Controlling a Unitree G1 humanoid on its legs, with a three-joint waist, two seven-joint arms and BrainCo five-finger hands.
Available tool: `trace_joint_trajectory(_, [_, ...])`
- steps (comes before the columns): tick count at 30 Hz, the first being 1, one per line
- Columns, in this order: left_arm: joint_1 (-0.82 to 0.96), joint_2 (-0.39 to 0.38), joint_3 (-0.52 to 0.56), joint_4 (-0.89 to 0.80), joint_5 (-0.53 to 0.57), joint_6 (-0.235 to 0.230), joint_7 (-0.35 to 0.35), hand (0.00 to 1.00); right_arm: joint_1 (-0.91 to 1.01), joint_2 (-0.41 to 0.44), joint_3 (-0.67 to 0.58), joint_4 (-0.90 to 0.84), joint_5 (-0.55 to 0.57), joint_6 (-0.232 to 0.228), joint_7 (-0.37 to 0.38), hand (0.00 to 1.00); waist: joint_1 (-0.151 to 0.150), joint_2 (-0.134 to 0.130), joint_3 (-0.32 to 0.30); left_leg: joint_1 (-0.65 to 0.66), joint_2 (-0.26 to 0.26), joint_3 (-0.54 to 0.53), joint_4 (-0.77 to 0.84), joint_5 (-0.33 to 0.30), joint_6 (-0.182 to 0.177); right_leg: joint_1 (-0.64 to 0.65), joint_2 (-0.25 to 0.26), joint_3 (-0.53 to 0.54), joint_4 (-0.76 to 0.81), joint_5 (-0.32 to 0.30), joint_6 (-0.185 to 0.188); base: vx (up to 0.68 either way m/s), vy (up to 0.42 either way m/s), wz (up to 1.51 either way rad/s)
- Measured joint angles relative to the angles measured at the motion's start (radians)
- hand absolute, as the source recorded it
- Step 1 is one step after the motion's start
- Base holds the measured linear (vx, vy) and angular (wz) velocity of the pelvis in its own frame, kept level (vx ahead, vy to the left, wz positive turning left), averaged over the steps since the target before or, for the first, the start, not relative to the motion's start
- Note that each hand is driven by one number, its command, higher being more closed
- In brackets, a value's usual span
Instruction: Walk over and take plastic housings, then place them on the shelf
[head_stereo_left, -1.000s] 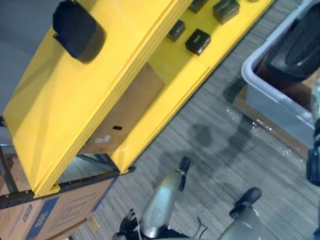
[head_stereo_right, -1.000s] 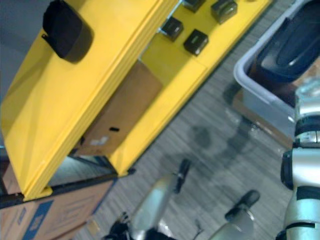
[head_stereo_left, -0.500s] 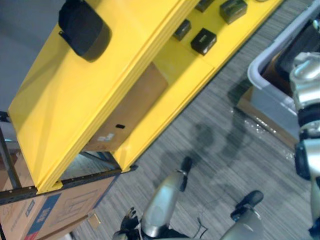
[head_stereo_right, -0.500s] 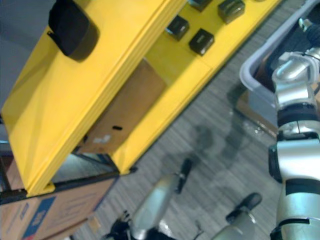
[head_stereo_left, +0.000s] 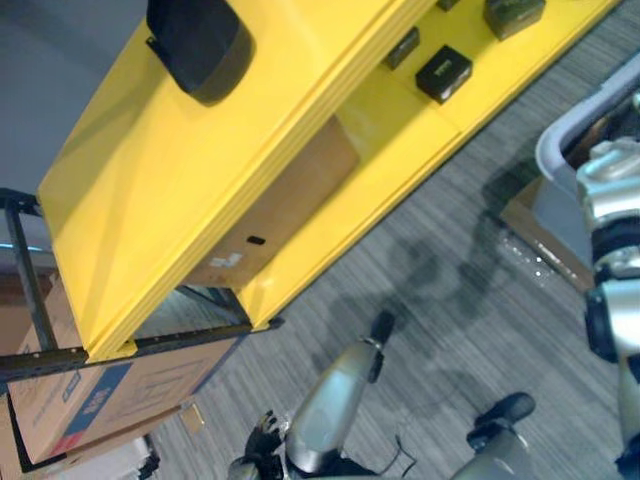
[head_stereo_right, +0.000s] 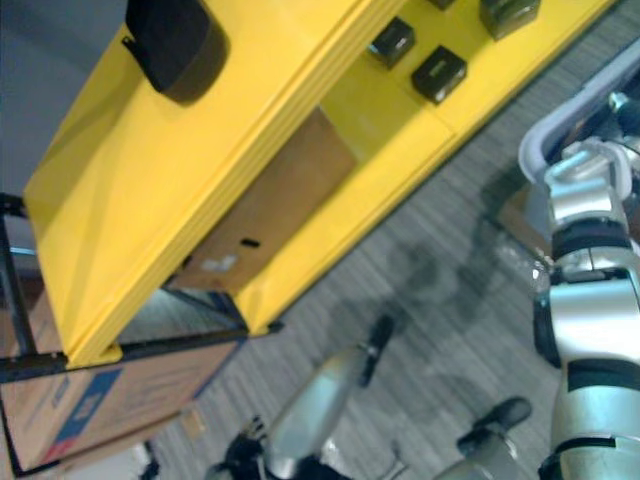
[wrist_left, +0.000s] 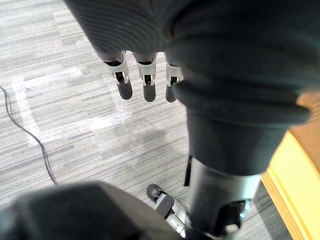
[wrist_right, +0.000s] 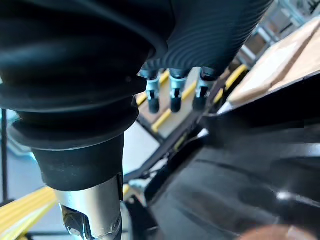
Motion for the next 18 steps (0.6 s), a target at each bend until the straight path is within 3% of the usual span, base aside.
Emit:
trace_joint_trajectory(10, [0.000,0.001,-0.001,-0.001,0.000,-0.001,0.000,0.00,0.001,-0.055,-0.011,0.015,0.010,-0.003,-0.058,0.00,-0.005,0.000,0.000,0.000,0.007,0.006,0.008,-0.004,-0.004,-0.006,0.003,0.007,0.000,-0.005,-0.001,0.00,-0.001,-0.01])
trace_joint_trajectory(14, [0.000,0.002,-0.001,-0.002,0.000,0.004,0.000,0.00,0.019,-0.060,-0.045,0.017,0.110,-0.019,0.110,0.00,-0.011,0.000,0.000,0.001,0.019,0.020,0.015,-0.011,-0.006,-0.015,0.014,0.026,-0.001,-0.004,-0.002,-0.01,-0.006,-0.14])
trace_joint_trajectory(16, [0.001,0.003,-0.001,-0.001,-0.001,0.004,0.000,0.00,0.049,-0.059,-0.048,0.018,0.156,-0.028,0.289,0.00,-0.024,0.000,0.000,0.001,0.023,0.021,0.015,-0.011,-0.007,-0.019,0.017,0.029,0.000,-0.005,-0.002,-0.01,-0.012,-0.06])
trace_joint_trajectory(18, [0.002,0.003,-0.001,0.000,-0.001,0.004,0.000,0.00,0.055,-0.059,-0.048,0.018,0.159,-0.032,0.377,0.00,-0.029,0.000,0.000,0.001,0.024,0.027,0.015,-0.011,-0.007,-0.027,0.017,0.039,0.004,-0.005,-0.003,0.00,-0.005,-0.11])
